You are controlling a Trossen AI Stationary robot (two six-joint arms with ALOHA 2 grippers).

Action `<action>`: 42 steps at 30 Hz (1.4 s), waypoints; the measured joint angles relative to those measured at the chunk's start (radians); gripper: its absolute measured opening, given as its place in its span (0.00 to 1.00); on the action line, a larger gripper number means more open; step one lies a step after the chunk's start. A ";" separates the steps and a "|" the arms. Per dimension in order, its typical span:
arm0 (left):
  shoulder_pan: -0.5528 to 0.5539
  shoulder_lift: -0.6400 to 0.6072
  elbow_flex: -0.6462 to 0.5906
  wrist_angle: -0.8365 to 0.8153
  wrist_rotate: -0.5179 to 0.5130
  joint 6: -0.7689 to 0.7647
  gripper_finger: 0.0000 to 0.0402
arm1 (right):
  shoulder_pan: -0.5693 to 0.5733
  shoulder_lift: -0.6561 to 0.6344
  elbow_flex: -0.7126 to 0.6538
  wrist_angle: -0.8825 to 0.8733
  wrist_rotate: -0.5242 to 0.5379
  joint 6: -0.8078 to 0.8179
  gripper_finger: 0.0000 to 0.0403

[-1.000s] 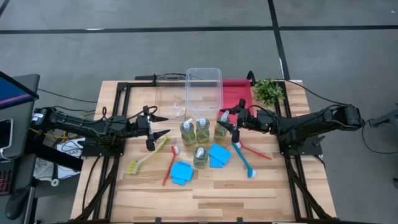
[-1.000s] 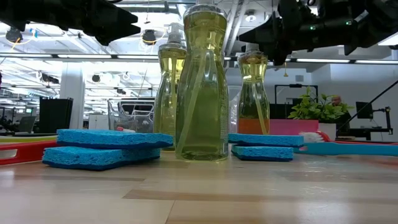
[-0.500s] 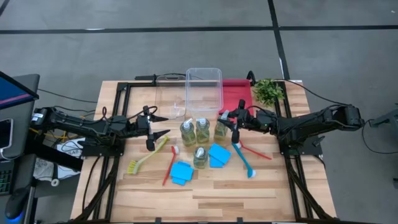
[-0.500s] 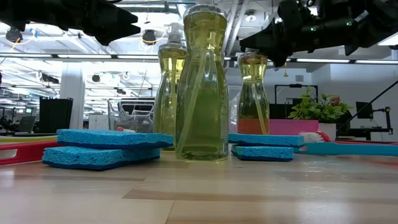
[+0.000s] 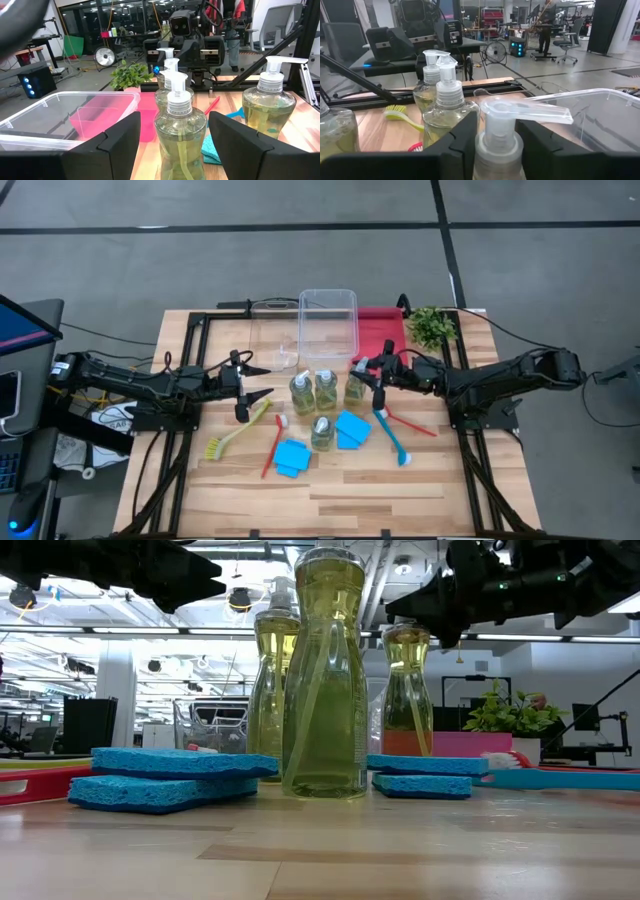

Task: Pick & Place Kitchen Sink Supplies
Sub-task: Put the green dish soap into the white bin

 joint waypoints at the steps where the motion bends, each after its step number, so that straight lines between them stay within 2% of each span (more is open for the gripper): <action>1: 0.000 0.000 0.000 0.000 0.000 0.000 0.59 | 0.000 0.000 0.000 0.000 0.000 0.000 0.25; 6: 0.000 0.000 0.000 0.000 0.000 0.000 0.59 | 0.000 -0.010 0.003 -0.011 0.000 0.001 0.25; 13: 0.000 0.000 0.000 0.000 0.000 0.000 0.59 | 0.003 -0.032 0.076 -0.153 -0.001 0.015 0.28; 24: 0.000 0.000 0.000 0.000 0.000 0.000 0.59 | 0.000 -0.032 0.180 -0.279 -0.001 0.011 0.25; 33: 0.000 0.000 0.000 0.000 0.000 0.000 0.59 | 0.000 -0.033 0.301 -0.416 0.008 -0.005 0.25; 42: 0.000 0.000 0.000 0.000 0.000 0.000 0.59 | -0.003 -0.034 0.465 -0.631 0.057 -0.028 0.25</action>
